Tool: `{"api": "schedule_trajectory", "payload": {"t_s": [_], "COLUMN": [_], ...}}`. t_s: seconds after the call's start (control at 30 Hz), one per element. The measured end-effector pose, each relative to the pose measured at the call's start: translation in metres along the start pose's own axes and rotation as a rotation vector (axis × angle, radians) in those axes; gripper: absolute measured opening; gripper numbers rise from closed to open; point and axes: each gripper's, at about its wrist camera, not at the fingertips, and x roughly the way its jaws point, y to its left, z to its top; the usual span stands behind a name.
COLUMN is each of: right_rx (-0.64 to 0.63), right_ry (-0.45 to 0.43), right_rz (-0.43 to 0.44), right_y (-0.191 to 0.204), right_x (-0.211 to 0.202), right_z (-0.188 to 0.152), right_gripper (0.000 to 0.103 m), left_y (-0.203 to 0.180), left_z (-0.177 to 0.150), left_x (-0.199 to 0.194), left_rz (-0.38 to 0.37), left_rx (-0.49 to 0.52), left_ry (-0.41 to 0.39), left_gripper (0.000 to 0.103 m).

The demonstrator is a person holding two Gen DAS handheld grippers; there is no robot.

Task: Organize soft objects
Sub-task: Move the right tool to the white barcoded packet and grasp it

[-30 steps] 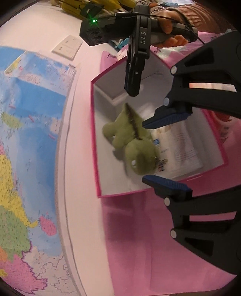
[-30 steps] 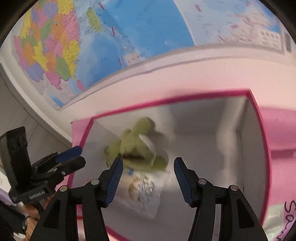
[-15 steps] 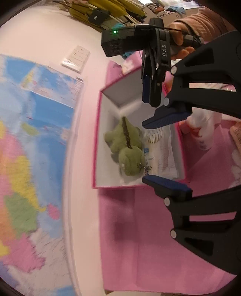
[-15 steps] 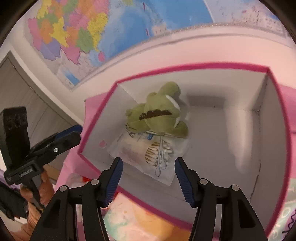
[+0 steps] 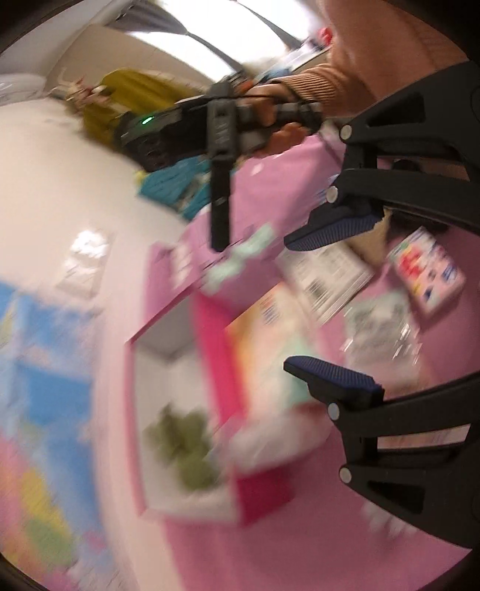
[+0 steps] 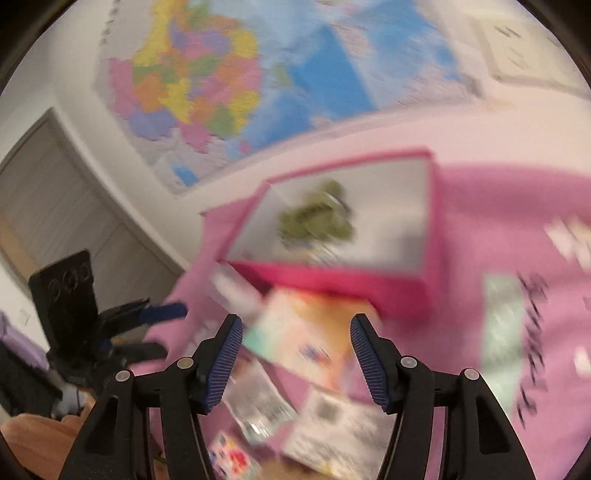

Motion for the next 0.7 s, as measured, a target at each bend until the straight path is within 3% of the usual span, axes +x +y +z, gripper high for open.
{"api": "schedule_trajectory", "payload": {"t_s": [0.13, 0.27, 0.53, 0.7], "right_rx": [0.115, 0.218, 0.257, 0.249], "right_ry": [0.067, 0.147, 0.183, 0.166], "right_rz": [-0.048, -0.07, 0.002, 0.046], "right_y": [-0.034, -0.063, -0.07, -0.065], "right_x": [-0.004, 0.004, 0.016, 0.018], "right_z": [-0.033, -0.067, -0.087, -0.089], "right_gripper": [0.062, 0.062, 0.063, 0.048], "left_y": [-0.005, -0.001, 0.0, 0.001], "left_z": [-0.017, -0.025, -0.033, -0.037], "left_x": [0.039, 0.065, 0.087, 0.099], "left_rz": [-0.066, -0.108, -0.14, -0.131], "left_rx": [-0.025, -0.076, -0.125, -0.14], "left_ry": [0.142, 0.23, 0.316, 0.342], "left_gripper": [0.061, 0.061, 0.061, 0.061]}}
